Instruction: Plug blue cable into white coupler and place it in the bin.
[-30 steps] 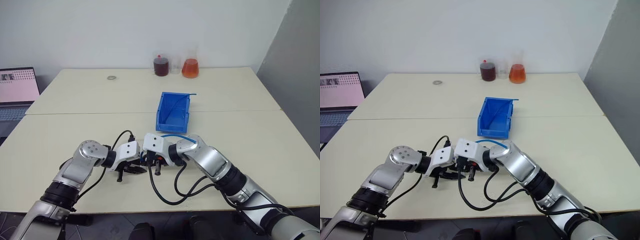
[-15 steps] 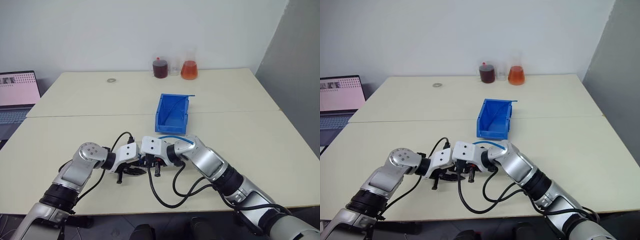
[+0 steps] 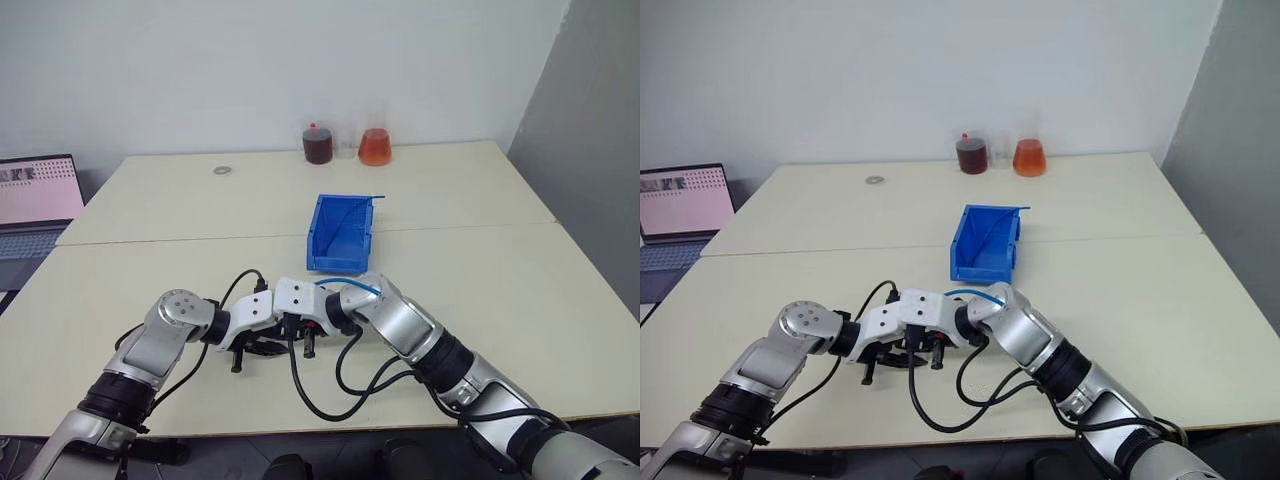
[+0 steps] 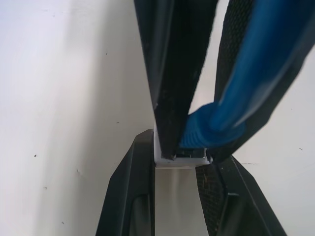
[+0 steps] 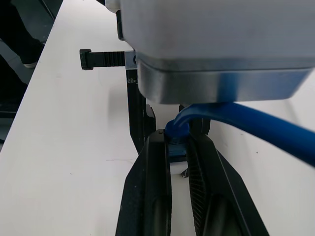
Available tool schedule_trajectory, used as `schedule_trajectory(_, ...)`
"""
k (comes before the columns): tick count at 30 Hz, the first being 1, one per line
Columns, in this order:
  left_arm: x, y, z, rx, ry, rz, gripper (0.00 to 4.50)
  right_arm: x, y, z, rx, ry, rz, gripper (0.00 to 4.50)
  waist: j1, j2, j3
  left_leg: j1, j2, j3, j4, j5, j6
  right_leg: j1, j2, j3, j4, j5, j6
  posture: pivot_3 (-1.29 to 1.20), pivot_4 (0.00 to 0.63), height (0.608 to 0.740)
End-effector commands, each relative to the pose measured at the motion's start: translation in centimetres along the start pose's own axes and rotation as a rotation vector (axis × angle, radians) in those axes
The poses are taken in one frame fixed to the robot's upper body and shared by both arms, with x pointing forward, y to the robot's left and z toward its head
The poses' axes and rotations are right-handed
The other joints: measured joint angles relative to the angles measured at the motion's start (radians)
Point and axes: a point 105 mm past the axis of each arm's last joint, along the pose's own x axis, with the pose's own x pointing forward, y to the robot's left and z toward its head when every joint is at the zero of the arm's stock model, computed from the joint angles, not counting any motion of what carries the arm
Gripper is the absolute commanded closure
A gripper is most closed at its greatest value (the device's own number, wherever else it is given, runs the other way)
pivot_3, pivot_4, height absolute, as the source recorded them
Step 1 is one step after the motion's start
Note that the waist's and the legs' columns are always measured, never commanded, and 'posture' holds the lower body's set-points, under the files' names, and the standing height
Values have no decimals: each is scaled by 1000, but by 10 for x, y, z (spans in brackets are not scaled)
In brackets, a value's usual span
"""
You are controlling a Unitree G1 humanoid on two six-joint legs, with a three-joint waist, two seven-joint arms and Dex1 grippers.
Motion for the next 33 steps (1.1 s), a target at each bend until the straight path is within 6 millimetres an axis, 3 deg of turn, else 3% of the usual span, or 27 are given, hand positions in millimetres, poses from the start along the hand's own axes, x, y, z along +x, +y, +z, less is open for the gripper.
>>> schedule_trajectory(1, 3, 9, 11, 28, -17, 46, 3703, 42, 75, -67, 167, 203, 306, 4319, 0, 0, 0, 0, 0, 0, -1, 0, 0, 0, 0, 0, 0, -3, -5, 0, 150, 740)
schedule_trajectory(4, 1, 9, 12, 26, -17, 50, 3703, 42, 75, -69, 169, 200, 293, 4319, 0, 0, -2, 1, 0, 0, -2, 0, 0, 0, 0, 0, 0, -4, -6, 0, 150, 740)
schedule_trajectory(8, -2, 10, 10, 20, -16, 60, 3703, 42, 61, -52, 188, 127, 221, 4320, 0, 1, -1, 1, 0, 0, -3, 0, 0, 0, -1, 0, 0, -4, -6, 0, 150, 740)
schedule_trajectory(14, -7, 13, 8, -2, -51, 106, 3703, 13, 40, -20, 222, -16, 145, 4320, 4, 3, 7, 0, 1, -1, -3, 0, -1, -1, -2, 0, 0, -4, -7, 0, 150, 740)
schedule_trajectory(19, -10, 14, 11, -47, -141, 146, 3703, -7, 22, -6, 199, -75, 35, 4320, 16, -10, 19, -14, 3, -1, -3, 0, -2, -7, -3, -2, -2, -1, 2, 0, 150, 740)
schedule_trajectory(20, -11, 15, 12, -55, -151, 154, 2998, -8, 21, -5, 200, -81, 27, 4320, 18, -11, 20, -20, 2, -1, -2, 0, -2, -11, -3, -3, -2, 0, 3, 0, 150, 740)
schedule_trajectory(23, -13, 15, 11, -61, -160, 153, 2365, -14, 18, 1, 185, -99, 3, 4322, 23, -13, 26, -34, 1, -2, 7, 0, -2, -20, -5, -3, 0, 0, 6, 0, 150, 740)
schedule_trajectory(28, -22, 15, 4, -22, -144, 198, 1306, -26, 12, 13, 155, -145, -43, 4337, 23, -20, 43, -33, 1, -2, 8, 0, -2, -20, -8, -3, -1, 3, 10, 0, 150, 740)
schedule_trajectory(29, -24, 14, 4, -20, -143, 200, 1136, -29, 10, 16, 152, -155, -52, 4337, 23, -20, 45, -34, 1, -2, 8, 0, -2, -20, -8, -3, -1, 3, 10, 0, 150, 740)
schedule_trajectory(33, -40, 13, 4, -34, -168, 243, 1132, -47, -1, 31, 164, -222, -131, 4338, 18, -22, 51, -35, 2, -2, 8, 0, -2, -22, -8, -4, -1, 3, 10, 0, 150, 740)
